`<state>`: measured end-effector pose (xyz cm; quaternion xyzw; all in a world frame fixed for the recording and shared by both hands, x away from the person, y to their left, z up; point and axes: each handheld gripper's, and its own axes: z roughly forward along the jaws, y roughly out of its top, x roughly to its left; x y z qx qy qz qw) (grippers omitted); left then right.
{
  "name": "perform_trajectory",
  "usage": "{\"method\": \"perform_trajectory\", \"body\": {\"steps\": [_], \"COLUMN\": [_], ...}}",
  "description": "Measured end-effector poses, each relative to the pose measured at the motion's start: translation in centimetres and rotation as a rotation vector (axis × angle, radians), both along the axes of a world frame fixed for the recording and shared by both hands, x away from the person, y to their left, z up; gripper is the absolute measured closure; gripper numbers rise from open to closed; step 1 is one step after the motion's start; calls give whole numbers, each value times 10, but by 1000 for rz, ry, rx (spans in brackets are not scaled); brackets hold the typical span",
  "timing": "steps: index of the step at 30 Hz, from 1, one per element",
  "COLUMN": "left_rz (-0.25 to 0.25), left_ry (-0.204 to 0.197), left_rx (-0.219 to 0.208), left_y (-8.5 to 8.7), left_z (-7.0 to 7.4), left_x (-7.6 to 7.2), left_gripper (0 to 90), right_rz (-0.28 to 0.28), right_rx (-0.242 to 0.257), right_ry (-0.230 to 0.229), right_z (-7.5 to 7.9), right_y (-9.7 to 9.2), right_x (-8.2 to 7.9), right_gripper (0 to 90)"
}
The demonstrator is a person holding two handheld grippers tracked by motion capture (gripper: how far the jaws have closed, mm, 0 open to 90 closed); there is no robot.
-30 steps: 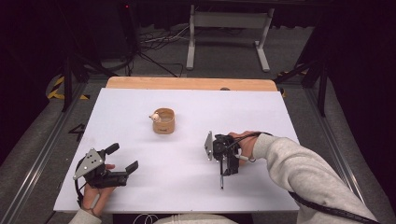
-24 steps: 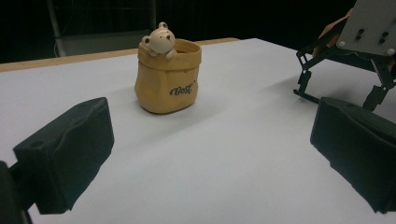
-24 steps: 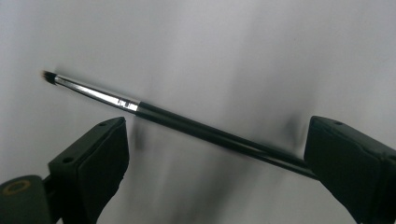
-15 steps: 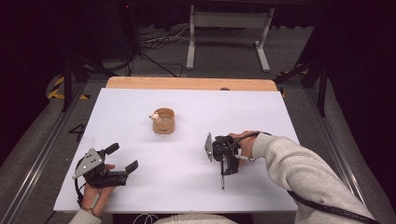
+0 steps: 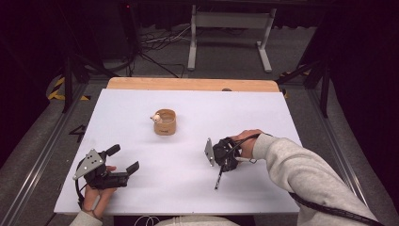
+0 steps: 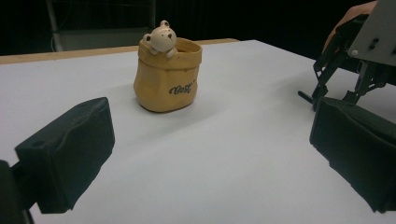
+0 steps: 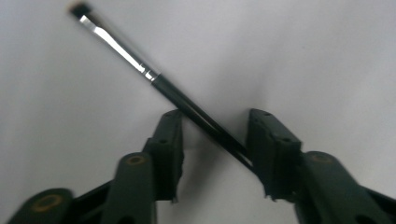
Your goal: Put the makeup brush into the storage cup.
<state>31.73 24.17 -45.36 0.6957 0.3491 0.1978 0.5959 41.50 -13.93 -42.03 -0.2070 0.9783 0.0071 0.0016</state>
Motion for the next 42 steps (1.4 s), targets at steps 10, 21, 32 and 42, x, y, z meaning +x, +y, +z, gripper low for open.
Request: {"method": "perform_trajectory", "body": {"steps": [10,21,32,42], "left_rz": [4,3,-6,-8], "left_ry": [-4,-9,-17,-28], "left_rx": [-5,17,41,67], "left_y": [1,-1,-2,-5], "left_z": [0,-1,2,2], "left_x": [1,1,0,0], "left_gripper": [11,6,1,5], "right_rz": [59,13,-134,-221], "right_rx": [-35,46,185,346], "right_ry": [-7,5,-22,-26], "right_z": [1,16,44,60], "right_y": [3,1,1,-7], "right_x": [-6,-6,-7,-10], "right_gripper": [837,840,840,840]}}
